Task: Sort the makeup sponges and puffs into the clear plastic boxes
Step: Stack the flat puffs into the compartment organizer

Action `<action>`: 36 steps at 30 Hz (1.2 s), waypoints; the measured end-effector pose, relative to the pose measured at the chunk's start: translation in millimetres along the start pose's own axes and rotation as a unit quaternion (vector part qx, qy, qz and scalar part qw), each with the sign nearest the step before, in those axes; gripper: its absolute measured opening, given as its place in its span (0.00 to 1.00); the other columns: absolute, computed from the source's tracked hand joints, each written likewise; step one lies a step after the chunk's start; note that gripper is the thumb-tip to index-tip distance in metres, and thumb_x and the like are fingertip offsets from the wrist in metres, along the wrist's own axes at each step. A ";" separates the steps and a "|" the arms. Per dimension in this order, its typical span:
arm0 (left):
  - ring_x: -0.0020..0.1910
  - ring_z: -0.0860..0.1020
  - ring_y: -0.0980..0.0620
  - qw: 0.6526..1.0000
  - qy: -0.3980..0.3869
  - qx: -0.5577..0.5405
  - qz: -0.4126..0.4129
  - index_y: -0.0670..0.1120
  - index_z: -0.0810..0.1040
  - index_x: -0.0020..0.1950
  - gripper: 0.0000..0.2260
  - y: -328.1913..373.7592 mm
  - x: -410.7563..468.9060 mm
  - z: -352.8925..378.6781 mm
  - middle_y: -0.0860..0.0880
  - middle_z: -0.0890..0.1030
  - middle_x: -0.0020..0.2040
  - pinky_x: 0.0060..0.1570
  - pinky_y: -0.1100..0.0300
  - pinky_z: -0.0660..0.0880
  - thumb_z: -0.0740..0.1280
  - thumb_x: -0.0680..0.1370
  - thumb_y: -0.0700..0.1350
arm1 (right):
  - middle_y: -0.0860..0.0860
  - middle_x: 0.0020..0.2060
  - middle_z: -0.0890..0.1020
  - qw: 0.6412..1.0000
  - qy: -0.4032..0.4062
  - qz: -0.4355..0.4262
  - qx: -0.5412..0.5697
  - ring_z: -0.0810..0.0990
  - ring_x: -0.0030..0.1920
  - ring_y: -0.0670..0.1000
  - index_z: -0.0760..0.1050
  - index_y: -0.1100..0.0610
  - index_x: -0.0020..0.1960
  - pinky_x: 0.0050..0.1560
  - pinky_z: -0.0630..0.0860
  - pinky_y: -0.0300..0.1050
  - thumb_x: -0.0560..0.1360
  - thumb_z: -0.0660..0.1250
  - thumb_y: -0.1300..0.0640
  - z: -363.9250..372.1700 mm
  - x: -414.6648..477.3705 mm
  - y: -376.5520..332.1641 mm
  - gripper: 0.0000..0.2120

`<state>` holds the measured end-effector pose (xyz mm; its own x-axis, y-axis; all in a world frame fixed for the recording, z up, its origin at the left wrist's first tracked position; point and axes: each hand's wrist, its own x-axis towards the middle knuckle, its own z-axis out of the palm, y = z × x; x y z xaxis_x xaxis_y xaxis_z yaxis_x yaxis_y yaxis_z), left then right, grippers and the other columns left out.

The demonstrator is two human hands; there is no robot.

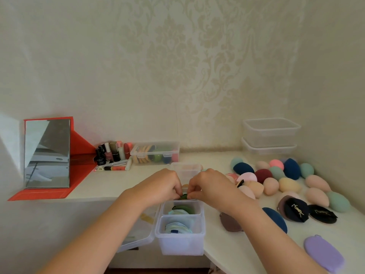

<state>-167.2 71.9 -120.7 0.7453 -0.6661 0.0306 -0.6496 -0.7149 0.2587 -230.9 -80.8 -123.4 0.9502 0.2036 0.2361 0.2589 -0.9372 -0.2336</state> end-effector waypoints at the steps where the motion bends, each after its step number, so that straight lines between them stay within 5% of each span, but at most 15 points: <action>1: 0.45 0.79 0.53 1.000 0.012 0.012 -0.005 0.47 0.85 0.48 0.07 1.0 -0.6 2.0 0.51 0.84 0.45 0.48 0.63 0.74 0.69 0.73 0.41 | 0.50 0.46 0.84 1.000 0.011 -0.002 -0.005 0.77 0.48 0.50 0.82 0.52 0.49 0.39 0.68 0.40 0.74 0.67 0.52 -0.4 -0.5 -0.7 0.08; 5: 0.45 0.79 0.55 0.999 0.050 -0.016 -0.013 0.47 0.85 0.47 0.06 1.4 -3.7 4.0 0.51 0.84 0.45 0.48 0.66 0.73 0.70 0.73 0.41 | 0.49 0.46 0.83 0.999 0.025 -0.013 -0.039 0.73 0.45 0.49 0.82 0.52 0.49 0.36 0.66 0.40 0.74 0.67 0.53 -1.1 -0.9 -2.3 0.07; 11: 0.51 0.80 0.55 0.997 -0.033 -0.066 -0.014 0.46 0.86 0.45 0.11 1.5 -7.6 -4.5 0.51 0.85 0.47 0.57 0.57 0.75 0.64 0.74 0.38 | 0.50 0.44 0.85 1.000 0.002 -0.024 -0.001 0.79 0.45 0.51 0.84 0.53 0.49 0.44 0.74 0.42 0.75 0.66 0.56 -1.8 -1.5 2.2 0.09; 15: 0.61 0.73 0.58 0.995 0.062 -0.072 -0.024 0.53 0.84 0.44 0.03 -2.1 -12.0 4.0 0.57 0.77 0.60 0.59 0.62 0.65 0.70 0.74 0.49 | 0.48 0.43 0.85 0.996 -0.019 -0.024 0.081 0.77 0.41 0.45 0.84 0.54 0.50 0.35 0.66 0.27 0.76 0.65 0.55 -11.1 -7.4 11.2 0.09; 21: 0.52 0.75 0.66 0.974 0.129 -0.183 -0.032 0.53 0.75 0.53 0.10 -4.3 -14.8 21.0 0.60 0.78 0.51 0.49 0.73 0.68 0.71 0.73 0.50 | 0.46 0.37 0.85 0.969 0.021 0.049 0.241 0.78 0.36 0.41 0.83 0.52 0.45 0.40 0.74 0.37 0.76 0.67 0.54 -29.6 -13.7 25.3 0.06; 27: 0.59 0.73 0.62 0.974 0.129 -0.183 -0.019 0.55 0.73 0.64 0.13 -2.2 -12.2 35.9 0.60 0.76 0.59 0.59 0.66 0.68 0.63 0.79 0.50 | 0.54 0.39 0.84 0.953 0.130 0.269 0.054 0.78 0.37 0.50 0.81 0.59 0.45 0.40 0.73 0.44 0.77 0.64 0.51 -48.6 -19.8 71.8 0.12; 31: 0.57 0.72 0.61 0.977 0.156 -0.143 -0.011 0.52 0.74 0.63 0.13 0.6 -2.0 35.7 0.57 0.75 0.58 0.56 0.68 0.66 0.62 0.80 0.49 | 0.54 0.36 0.82 0.927 0.090 0.364 0.018 0.77 0.35 0.51 0.78 0.60 0.41 0.37 0.72 0.44 0.75 0.64 0.44 -50.0 -25.0 89.9 0.19; 36: 0.52 0.77 0.56 0.978 0.195 -0.072 -0.032 0.51 0.78 0.57 0.10 3.2 6.7 34.7 0.56 0.80 0.52 0.54 0.62 0.72 0.61 0.79 0.50 | 0.49 0.29 0.68 0.936 0.000 0.352 -0.011 0.67 0.29 0.48 0.65 0.55 0.34 0.28 0.60 0.40 0.71 0.67 0.38 -32.3 -13.4 79.3 0.23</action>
<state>-169.5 57.8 -153.2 0.8024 -0.4697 0.3683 -0.5931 -0.6963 0.4042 -228.7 -167.0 -114.6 0.8837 -0.4670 0.0304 -0.4357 -0.8447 -0.3109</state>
